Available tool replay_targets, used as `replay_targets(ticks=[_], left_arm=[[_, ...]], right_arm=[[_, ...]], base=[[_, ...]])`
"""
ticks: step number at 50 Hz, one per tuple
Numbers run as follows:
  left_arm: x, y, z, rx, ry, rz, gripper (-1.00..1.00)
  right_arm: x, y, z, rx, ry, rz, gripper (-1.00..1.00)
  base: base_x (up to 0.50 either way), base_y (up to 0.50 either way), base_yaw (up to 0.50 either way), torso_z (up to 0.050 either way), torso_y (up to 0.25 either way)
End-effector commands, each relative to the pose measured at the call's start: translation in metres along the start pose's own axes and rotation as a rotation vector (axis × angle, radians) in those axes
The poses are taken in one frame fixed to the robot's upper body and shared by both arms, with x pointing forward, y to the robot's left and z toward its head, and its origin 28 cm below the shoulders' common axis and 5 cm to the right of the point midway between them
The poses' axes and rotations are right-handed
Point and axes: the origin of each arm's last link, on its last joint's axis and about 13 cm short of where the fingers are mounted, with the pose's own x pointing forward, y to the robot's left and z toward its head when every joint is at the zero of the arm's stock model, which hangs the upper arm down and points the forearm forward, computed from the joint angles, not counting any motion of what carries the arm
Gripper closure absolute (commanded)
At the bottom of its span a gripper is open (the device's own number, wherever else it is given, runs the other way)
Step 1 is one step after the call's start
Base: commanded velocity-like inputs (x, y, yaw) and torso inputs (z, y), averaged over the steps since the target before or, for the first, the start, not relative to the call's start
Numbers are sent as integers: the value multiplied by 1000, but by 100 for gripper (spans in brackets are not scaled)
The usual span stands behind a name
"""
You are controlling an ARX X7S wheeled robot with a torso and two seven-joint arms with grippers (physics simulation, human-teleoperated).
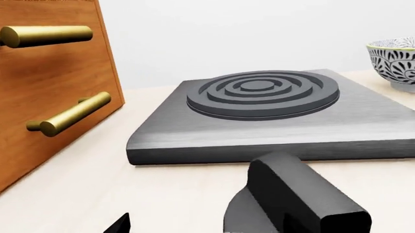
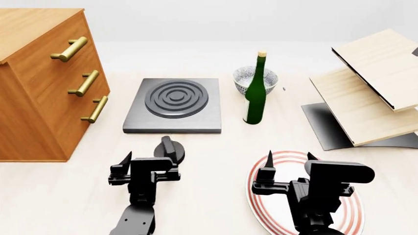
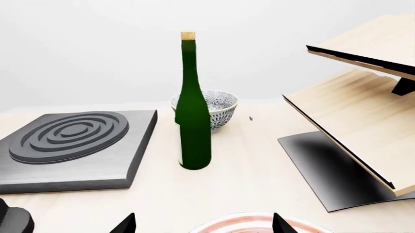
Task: Turn on the stove.
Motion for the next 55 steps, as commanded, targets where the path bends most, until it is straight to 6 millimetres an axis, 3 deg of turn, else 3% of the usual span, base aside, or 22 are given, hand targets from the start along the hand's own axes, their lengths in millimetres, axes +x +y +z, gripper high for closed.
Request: replay_targets(ticks=[1, 5, 13, 18, 25, 33, 55], left_arm=[[-2, -26, 7, -5, -8, -114, -100], [-8, -32, 14, -19, -25, -155, -100], [-35, -19, 66, -65, -107, -215, -100], [-63, 2, 115, -146, -126, -238, -100], [-94, 22, 149, -195, -167, -256, -100], [-106, 30, 151, -219, -157, -259, -100], [-100, 31, 135, -212, -102, -199, -100]], right_arm=[[0, -1, -1, 0, 3, -2, -100], [0, -1, -1, 1, 2, -2, -100], [-1, -3, -1, 3, 3, -15, -100], [-1, -3, -2, 3, 5, -17, -100], [-2, -2, -2, 3, 4, -13, -100], [-2, -1, -2, -3, 7, -12, -100], [-1, -1, -4, -4, 15, -14, -100]], base=[[0, 0, 0, 0, 0], [0, 0, 0, 0, 0], [0, 0, 0, 0, 0], [0, 0, 0, 0, 0], [0, 0, 0, 0, 0], [0, 0, 0, 0, 0], [0, 0, 0, 0, 0]])
